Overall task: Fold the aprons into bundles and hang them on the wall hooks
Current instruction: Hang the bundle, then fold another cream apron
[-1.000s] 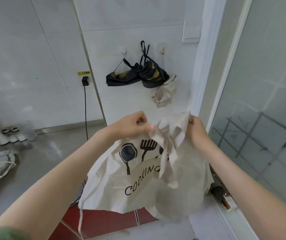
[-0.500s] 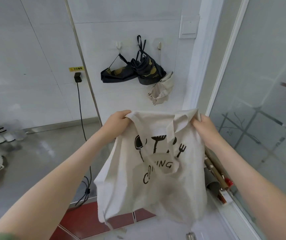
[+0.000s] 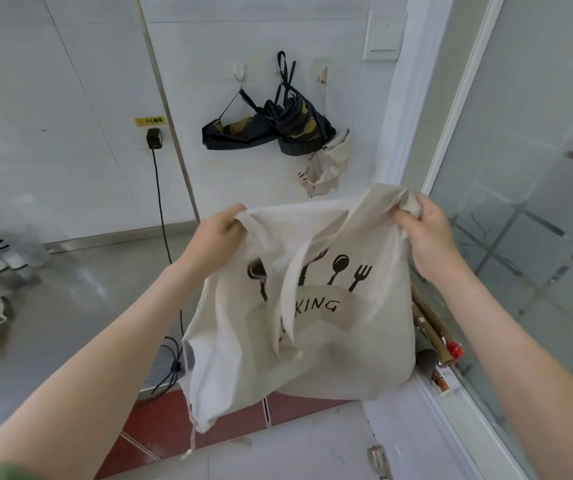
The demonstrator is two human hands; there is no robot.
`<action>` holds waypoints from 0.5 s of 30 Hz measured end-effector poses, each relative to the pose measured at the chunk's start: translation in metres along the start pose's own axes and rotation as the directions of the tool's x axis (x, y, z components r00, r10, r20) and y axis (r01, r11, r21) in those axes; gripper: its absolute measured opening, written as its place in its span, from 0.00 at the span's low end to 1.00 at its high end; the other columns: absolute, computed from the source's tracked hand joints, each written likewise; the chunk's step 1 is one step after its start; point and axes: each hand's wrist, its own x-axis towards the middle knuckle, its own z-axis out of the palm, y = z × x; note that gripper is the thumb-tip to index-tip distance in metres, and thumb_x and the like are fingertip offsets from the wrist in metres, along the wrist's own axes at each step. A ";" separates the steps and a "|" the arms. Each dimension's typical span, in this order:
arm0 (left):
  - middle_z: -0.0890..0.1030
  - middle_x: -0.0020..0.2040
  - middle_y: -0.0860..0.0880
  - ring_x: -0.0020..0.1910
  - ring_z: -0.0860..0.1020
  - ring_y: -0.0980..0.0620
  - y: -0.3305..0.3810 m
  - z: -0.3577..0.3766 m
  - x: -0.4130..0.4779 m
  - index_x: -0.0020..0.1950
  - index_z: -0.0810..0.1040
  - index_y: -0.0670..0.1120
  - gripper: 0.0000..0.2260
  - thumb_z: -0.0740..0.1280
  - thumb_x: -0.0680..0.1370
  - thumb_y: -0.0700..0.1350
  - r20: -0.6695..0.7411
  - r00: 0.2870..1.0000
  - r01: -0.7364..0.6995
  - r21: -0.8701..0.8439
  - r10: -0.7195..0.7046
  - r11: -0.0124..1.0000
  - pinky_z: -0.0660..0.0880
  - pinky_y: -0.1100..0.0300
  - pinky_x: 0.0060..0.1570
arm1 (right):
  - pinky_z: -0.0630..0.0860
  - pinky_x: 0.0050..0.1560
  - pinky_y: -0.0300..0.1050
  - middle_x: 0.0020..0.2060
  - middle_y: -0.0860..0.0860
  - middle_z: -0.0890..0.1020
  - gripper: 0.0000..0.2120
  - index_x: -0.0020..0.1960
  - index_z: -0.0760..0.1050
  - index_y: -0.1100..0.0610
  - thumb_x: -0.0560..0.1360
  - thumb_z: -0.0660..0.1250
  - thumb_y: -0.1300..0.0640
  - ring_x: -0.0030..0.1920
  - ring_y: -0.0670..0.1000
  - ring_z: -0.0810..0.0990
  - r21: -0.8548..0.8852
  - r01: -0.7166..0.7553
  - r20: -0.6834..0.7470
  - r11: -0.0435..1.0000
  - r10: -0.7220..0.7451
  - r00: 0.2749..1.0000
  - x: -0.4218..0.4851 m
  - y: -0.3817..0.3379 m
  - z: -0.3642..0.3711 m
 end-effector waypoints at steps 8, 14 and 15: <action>0.78 0.39 0.44 0.42 0.73 0.44 -0.015 0.003 -0.007 0.43 0.74 0.40 0.09 0.56 0.78 0.36 0.066 0.997 0.033 0.117 -0.041 0.993 0.65 0.66 0.34 | 0.58 0.39 0.45 0.34 0.53 0.66 0.08 0.36 0.62 0.63 0.73 0.56 0.69 0.36 0.49 0.63 -0.217 -0.045 -0.146 0.975 0.014 0.989 0.011 0.017 0.012; 0.79 0.43 0.49 0.43 0.75 0.49 -0.035 -0.010 -0.016 0.46 0.76 0.46 0.14 0.61 0.73 0.56 0.386 0.905 0.125 0.163 -0.180 0.979 0.71 0.57 0.45 | 0.57 0.33 0.40 0.29 0.46 0.64 0.17 0.32 0.62 0.52 0.78 0.61 0.60 0.31 0.45 0.61 -0.106 -0.006 -0.253 0.994 -0.021 0.967 0.007 0.009 0.004; 0.79 0.46 0.47 0.47 0.76 0.47 -0.037 -0.007 -0.020 0.47 0.76 0.44 0.16 0.61 0.75 0.56 0.453 0.868 0.112 0.224 -0.205 0.968 0.71 0.55 0.48 | 0.56 0.33 0.41 0.29 0.46 0.63 0.17 0.32 0.60 0.52 0.78 0.61 0.59 0.31 0.45 0.60 -0.103 0.003 -0.257 0.995 -0.029 0.966 0.007 0.010 0.002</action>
